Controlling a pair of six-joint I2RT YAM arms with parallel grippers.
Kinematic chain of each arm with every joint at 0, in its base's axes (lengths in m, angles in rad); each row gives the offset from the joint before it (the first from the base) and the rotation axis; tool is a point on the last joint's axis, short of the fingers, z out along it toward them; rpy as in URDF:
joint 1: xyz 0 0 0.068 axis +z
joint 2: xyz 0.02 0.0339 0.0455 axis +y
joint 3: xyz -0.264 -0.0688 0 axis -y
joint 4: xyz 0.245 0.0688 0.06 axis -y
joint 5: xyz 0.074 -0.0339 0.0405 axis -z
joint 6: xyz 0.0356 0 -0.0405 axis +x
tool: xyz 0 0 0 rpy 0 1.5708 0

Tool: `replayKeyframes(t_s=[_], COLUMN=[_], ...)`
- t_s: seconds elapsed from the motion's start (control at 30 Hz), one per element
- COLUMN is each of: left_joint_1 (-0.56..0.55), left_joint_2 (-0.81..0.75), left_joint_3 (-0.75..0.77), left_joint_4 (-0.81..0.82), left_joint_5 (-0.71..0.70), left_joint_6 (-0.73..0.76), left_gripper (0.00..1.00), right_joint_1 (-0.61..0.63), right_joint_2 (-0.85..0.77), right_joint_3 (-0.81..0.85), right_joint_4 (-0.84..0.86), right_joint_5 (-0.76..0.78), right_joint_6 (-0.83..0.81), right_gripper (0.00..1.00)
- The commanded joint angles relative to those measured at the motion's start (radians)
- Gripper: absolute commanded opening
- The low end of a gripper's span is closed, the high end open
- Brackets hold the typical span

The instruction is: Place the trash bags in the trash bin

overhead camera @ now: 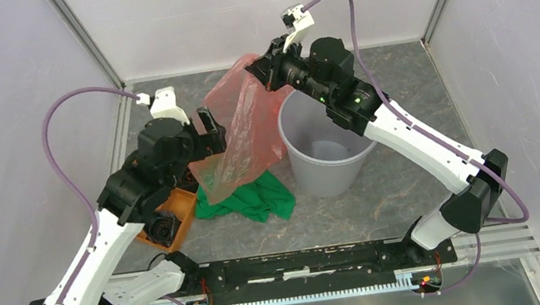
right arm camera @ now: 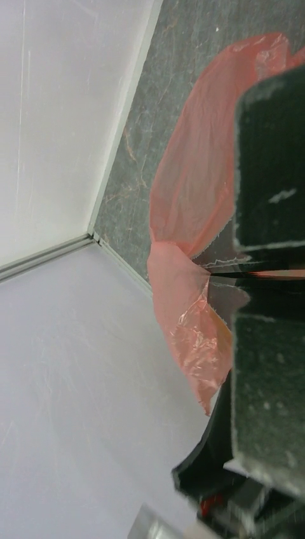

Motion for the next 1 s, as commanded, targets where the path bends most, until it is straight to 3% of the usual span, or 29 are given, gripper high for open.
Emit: replayKeyframes(t_s=[0.0,0.23,0.4,0.53,0.67,0.73,0.77,0.8,0.9,0.97], left_joint_1=[0.003,0.004,0.004,0.005,0.012,0.023,0.031,0.036,0.04,0.04], left_joint_2=[-0.083,-0.253,-0.251,-0.246,-0.174,-0.158,-0.158,-0.16,-0.151,-0.118], left_joint_3=[-0.077,-0.206,-0.271,-0.374,-0.324,-0.272,-0.235,-0.193,-0.051,0.078], left_joint_4=[-0.065,-0.156,-0.154,0.04,0.072,0.075,0.076,0.085,0.186,0.221], left_joint_5=[-0.087,-0.166,-0.214,-0.148,-0.131,-0.156,-0.176,-0.186,-0.135,-0.054], left_joint_6=[-0.166,-0.307,-0.489,-0.558,-0.547,-0.483,-0.448,-0.397,-0.248,-0.173], left_gripper=[1.0,1.0,1.0,1.0,0.97,0.69,0.42,0.26,0.03,0.02], right_joint_1=[-0.013,-0.037,-0.036,-0.037,-0.037,-0.037,-0.036,-0.036,-0.037,-0.038], right_joint_2=[-0.033,0.013,0.032,0.028,0.025,0.021,0.02,0.022,0.024,0.002], right_joint_3=[0.015,0.118,0.165,0.151,0.151,0.156,0.167,0.196,0.29,0.328], right_joint_4=[0.053,-0.005,-0.029,-0.007,-0.01,-0.023,-0.037,-0.065,-0.17,-0.215], right_joint_5=[-0.041,-0.098,-0.143,-0.168,-0.201,-0.221,-0.236,-0.254,-0.272,-0.272], right_joint_6=[0.007,-0.023,-0.034,-0.015,-0.025,-0.042,-0.062,-0.086,-0.169,-0.213], right_gripper=[0.02,0.05,0.05,0.05,0.05,0.05,0.05,0.05,0.04,0.04])
